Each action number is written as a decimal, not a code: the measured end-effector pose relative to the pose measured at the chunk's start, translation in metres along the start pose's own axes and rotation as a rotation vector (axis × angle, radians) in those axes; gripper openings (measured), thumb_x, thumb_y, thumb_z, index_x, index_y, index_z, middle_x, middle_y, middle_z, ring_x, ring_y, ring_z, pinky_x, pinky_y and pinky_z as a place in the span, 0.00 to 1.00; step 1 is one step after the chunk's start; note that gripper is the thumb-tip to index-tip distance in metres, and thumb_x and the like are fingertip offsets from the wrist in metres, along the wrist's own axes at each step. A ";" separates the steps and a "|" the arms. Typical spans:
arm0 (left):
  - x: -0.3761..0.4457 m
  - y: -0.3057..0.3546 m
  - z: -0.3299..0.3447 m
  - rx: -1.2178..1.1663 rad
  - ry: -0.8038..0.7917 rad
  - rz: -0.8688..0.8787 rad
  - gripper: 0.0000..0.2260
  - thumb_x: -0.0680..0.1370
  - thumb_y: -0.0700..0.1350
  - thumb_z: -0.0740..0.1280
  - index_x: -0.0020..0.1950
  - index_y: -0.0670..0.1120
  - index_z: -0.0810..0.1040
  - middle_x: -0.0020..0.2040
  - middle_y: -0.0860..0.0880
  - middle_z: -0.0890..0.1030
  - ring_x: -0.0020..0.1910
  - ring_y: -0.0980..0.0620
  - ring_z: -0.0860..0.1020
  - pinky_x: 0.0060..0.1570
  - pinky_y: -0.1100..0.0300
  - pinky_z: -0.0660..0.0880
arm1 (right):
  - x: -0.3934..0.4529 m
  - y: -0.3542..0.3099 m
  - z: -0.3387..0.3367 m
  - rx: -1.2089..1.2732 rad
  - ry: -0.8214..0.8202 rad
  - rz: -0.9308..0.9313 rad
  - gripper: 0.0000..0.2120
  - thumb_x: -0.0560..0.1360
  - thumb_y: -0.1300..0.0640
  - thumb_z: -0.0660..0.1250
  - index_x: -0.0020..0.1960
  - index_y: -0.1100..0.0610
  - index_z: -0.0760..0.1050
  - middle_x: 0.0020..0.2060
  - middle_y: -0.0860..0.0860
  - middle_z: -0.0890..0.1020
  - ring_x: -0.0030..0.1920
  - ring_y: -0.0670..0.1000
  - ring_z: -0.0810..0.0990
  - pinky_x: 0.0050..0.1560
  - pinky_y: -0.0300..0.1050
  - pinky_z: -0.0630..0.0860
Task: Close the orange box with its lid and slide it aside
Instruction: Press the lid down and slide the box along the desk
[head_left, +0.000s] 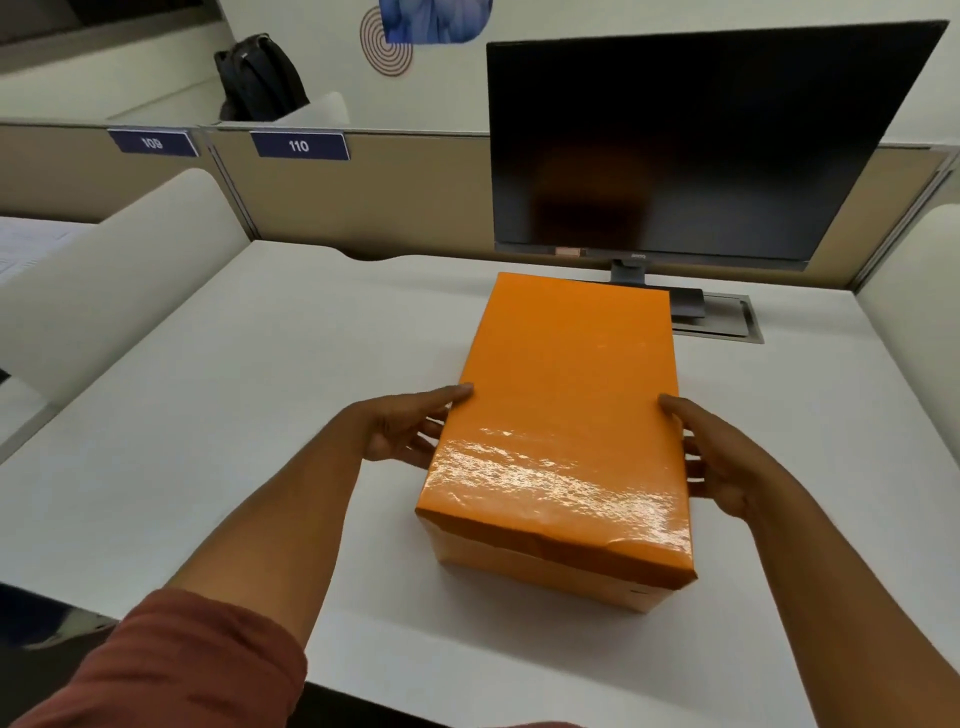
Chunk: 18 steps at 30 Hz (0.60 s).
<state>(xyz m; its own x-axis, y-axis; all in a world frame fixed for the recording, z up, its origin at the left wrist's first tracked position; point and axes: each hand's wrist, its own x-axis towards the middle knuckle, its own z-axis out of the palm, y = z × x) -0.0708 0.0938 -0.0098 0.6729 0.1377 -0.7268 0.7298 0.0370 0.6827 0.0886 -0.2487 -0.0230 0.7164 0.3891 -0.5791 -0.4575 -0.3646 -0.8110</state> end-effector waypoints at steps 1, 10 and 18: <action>0.000 -0.004 -0.001 -0.021 -0.017 0.025 0.40 0.62 0.69 0.75 0.64 0.44 0.78 0.52 0.43 0.87 0.51 0.43 0.86 0.44 0.51 0.83 | 0.000 0.005 0.002 0.005 0.023 -0.018 0.26 0.72 0.34 0.66 0.62 0.49 0.71 0.53 0.54 0.81 0.51 0.60 0.82 0.43 0.55 0.78; -0.006 -0.021 -0.029 -0.182 0.169 0.181 0.36 0.60 0.70 0.75 0.57 0.45 0.82 0.45 0.47 0.88 0.46 0.45 0.86 0.40 0.55 0.82 | 0.010 -0.018 0.047 0.004 0.019 -0.252 0.22 0.75 0.39 0.66 0.63 0.49 0.73 0.55 0.48 0.81 0.54 0.55 0.80 0.48 0.53 0.77; -0.028 -0.023 -0.114 -0.260 0.461 0.268 0.28 0.70 0.66 0.71 0.56 0.45 0.82 0.50 0.44 0.86 0.47 0.45 0.84 0.39 0.54 0.79 | 0.040 -0.048 0.161 -0.025 0.000 -0.333 0.22 0.76 0.37 0.64 0.64 0.49 0.70 0.51 0.45 0.81 0.50 0.50 0.82 0.39 0.45 0.77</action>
<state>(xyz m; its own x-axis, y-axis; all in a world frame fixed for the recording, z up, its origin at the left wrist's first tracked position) -0.1203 0.2022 0.0040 0.6655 0.5891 -0.4583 0.4488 0.1748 0.8764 0.0543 -0.0801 -0.0206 0.8246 0.4900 -0.2826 -0.1853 -0.2381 -0.9534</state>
